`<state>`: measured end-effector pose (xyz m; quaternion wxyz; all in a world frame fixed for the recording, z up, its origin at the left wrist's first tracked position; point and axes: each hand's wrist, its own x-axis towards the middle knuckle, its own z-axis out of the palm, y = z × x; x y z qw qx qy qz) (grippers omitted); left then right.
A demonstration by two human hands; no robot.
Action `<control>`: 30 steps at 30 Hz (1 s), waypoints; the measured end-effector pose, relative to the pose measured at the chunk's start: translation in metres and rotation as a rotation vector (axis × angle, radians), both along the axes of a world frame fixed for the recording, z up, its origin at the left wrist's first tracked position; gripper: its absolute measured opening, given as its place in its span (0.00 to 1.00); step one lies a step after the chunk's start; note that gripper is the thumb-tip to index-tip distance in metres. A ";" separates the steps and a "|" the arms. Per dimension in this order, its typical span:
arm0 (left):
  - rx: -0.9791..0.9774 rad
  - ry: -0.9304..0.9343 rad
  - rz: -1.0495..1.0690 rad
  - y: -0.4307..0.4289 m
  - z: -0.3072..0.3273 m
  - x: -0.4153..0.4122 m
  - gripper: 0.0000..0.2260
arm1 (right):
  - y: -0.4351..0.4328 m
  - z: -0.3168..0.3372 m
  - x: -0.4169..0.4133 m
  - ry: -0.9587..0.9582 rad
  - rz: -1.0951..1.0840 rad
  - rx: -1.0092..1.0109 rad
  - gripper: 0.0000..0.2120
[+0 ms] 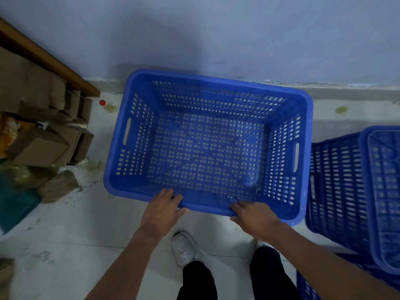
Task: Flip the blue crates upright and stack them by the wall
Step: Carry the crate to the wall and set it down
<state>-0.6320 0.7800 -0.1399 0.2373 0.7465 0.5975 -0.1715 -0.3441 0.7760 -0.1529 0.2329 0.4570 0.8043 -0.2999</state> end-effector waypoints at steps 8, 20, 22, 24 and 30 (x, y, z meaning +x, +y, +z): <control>-0.091 0.213 -0.179 0.020 0.006 -0.023 0.21 | 0.002 -0.006 0.004 -0.052 0.283 0.102 0.20; -0.024 0.259 -0.108 0.058 0.008 0.005 0.22 | 0.066 0.015 0.026 -0.061 0.352 0.168 0.14; -0.018 0.262 -0.123 0.067 0.008 0.007 0.22 | 0.075 0.018 0.029 -0.080 0.390 0.171 0.13; -0.019 0.276 -0.132 0.076 0.007 0.008 0.22 | 0.084 0.018 0.031 -0.106 0.389 0.172 0.13; -0.033 0.267 -0.142 0.097 0.002 0.014 0.21 | 0.099 0.015 0.041 -0.161 0.345 0.171 0.15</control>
